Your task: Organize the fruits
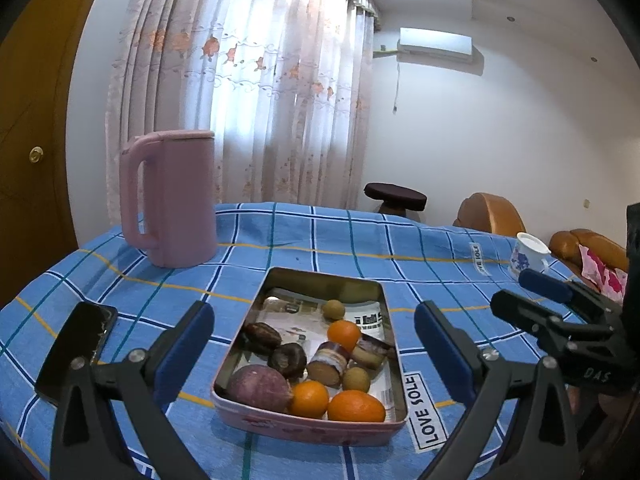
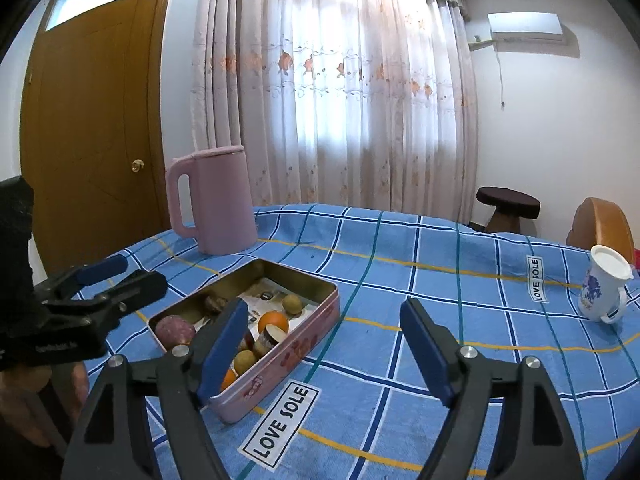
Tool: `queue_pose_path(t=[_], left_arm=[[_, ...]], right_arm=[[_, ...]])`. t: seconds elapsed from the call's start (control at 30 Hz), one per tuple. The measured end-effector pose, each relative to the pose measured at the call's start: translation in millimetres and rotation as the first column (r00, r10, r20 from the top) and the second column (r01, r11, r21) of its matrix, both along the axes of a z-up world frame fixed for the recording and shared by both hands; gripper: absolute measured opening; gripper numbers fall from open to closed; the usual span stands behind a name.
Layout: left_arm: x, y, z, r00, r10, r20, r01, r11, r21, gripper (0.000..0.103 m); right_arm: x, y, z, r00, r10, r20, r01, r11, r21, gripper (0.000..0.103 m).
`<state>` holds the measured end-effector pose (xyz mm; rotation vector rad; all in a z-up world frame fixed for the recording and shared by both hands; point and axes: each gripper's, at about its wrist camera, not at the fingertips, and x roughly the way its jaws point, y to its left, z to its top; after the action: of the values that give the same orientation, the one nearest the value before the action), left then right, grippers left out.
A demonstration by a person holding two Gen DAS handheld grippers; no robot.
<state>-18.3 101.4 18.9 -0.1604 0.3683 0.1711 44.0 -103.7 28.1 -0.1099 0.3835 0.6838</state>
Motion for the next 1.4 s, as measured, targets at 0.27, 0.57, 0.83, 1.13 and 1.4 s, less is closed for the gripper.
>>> queue_pose_path(t=[0.27, 0.57, 0.83, 1.13, 1.4], left_arm=[[-1, -3, 0, 1.000, -0.005, -0.001, 0.005, 1.000, 0.003, 0.102], [0, -3, 0, 1.000, -0.004, 0.000, 0.004, 1.000, 0.003, 0.102], [1, -5, -1, 1.000, -0.008, -0.007, 0.008, 1.000, 0.007, 0.103], [1, -6, 0, 1.000, -0.004, -0.011, 0.004, 1.000, 0.014, 0.103], [1, -6, 2, 1.000, -0.013, -0.012, 0.013, 1.000, 0.017, 0.103]], right_arm=[[-3, -4, 1, 1.000, -0.004, -0.001, 0.004, 1.000, 0.013, 0.080], [-5, -6, 1, 1.000, -0.004, 0.000, 0.004, 1.000, 0.023, 0.080], [-5, -8, 1, 1.000, -0.004, 0.002, 0.004, 1.000, 0.029, 0.080], [-7, -9, 3, 1.000, 0.000, 0.004, 0.000, 1.000, 0.030, 0.080], [-6, -12, 4, 1.000, -0.010, 0.009, 0.009, 0.999, 0.041, 0.080]])
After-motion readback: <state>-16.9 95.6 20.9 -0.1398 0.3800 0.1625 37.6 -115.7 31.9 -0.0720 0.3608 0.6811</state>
